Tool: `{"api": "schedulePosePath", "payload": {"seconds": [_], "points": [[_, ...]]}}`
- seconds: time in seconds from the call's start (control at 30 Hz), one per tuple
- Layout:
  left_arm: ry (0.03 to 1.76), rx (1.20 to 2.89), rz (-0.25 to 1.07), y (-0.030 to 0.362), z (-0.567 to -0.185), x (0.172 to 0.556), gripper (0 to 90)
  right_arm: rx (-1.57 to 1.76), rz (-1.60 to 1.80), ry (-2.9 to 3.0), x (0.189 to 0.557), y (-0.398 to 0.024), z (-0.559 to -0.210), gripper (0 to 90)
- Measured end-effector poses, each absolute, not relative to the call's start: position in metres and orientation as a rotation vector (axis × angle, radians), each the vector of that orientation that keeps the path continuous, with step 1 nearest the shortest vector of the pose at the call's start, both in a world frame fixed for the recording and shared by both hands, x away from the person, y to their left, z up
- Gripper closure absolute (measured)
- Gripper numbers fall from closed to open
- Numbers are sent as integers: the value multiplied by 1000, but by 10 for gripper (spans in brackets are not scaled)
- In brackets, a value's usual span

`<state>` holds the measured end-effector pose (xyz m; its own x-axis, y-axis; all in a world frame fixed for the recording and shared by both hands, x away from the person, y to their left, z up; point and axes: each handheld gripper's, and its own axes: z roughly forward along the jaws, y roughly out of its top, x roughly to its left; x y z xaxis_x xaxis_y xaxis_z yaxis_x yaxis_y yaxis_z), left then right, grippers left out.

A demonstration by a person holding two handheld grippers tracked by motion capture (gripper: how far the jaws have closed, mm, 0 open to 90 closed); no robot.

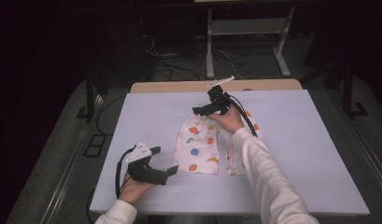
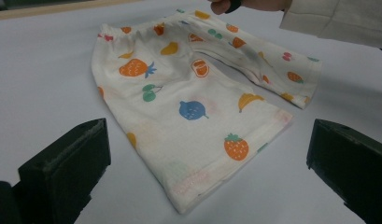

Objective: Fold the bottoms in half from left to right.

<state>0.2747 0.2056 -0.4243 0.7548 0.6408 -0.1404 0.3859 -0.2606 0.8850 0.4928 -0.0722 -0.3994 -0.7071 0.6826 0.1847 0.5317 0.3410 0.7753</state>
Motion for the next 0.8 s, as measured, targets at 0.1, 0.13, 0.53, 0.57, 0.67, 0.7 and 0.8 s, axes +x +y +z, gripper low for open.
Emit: {"api": "schedulePosePath", "payload": {"seconds": [0.1,0.13,0.53,0.57,0.67,0.7,0.8], "points": [[787,1886,299,206,-425,275,0,1115,1290,2432,497,-69,-402,0],[788,1884,297,206,-425,275,0,1116,1285,2433,499,-67,-403,0],[786,1884,292,206,-425,276,0,1175,1224,2427,516,-55,-423,0],[786,1884,292,206,-425,276,0,1183,1222,2424,517,-55,-424,0],[785,1885,291,206,-425,276,0,1210,1225,2412,521,-55,-429,0],[784,1886,291,206,-425,276,0,1210,1228,2407,522,-55,-430,0],[784,1888,291,206,-425,277,0,1224,1230,2399,524,-55,-433,0]]}}
